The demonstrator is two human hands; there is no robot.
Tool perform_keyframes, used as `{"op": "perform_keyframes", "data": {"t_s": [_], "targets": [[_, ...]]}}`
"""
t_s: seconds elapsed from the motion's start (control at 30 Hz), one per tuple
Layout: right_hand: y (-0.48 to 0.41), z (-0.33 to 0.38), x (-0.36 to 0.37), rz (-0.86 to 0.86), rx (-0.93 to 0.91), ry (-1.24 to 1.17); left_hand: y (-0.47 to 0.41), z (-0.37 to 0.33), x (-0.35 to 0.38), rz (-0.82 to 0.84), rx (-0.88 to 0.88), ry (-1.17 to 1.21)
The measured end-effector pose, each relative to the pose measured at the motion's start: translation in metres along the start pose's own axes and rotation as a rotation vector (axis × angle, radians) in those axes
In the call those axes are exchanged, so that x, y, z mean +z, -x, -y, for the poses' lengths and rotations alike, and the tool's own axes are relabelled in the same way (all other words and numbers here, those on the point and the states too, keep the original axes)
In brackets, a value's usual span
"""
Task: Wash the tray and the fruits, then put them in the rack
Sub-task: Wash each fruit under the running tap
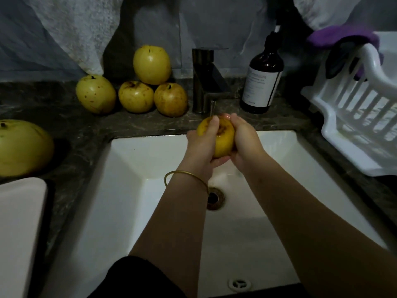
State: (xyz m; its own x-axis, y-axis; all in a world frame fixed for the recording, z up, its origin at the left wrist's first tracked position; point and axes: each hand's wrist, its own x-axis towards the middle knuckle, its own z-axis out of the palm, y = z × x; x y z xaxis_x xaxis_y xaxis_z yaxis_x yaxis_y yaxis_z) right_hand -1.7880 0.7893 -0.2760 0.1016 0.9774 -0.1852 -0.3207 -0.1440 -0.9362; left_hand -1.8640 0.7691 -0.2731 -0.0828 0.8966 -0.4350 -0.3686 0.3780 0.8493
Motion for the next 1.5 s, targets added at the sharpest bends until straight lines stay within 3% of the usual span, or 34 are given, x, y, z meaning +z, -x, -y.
{"op": "perform_keyframes", "data": {"t_s": [0.13,0.27,0.4,0.53,0.63,0.73,0.9,1.0,1.23,1.5], "targets": [[0.001,0.003,0.002,0.011,-0.059,0.118,-0.002,-0.001,0.001,-0.008,-0.009,0.004],[0.008,-0.006,0.005,0.109,-0.295,0.363,-0.004,-0.003,-0.005,-0.056,-0.076,0.209],[0.011,-0.012,0.007,0.007,-0.445,0.516,-0.005,0.0,-0.01,0.019,-0.039,0.205],[0.01,-0.013,0.01,-0.004,-0.376,0.385,0.0,0.001,-0.008,-0.018,0.075,0.083],[0.01,-0.011,0.012,0.083,-0.263,0.305,0.0,-0.003,-0.008,-0.076,0.114,0.023],[0.01,-0.011,0.012,0.14,-0.262,0.434,-0.004,-0.002,-0.01,-0.12,0.093,0.032],[0.012,-0.016,0.009,0.059,-0.368,0.793,-0.005,-0.005,-0.01,-0.142,0.085,0.069],[0.014,-0.016,0.008,0.067,-0.382,0.853,-0.002,-0.006,-0.009,-0.166,0.122,0.054],[0.017,-0.013,0.009,0.151,-0.34,0.784,-0.011,-0.006,-0.013,-0.238,0.177,0.011],[0.019,-0.008,0.012,0.118,-0.249,0.64,-0.012,-0.004,-0.008,-0.189,0.192,0.019]]}}
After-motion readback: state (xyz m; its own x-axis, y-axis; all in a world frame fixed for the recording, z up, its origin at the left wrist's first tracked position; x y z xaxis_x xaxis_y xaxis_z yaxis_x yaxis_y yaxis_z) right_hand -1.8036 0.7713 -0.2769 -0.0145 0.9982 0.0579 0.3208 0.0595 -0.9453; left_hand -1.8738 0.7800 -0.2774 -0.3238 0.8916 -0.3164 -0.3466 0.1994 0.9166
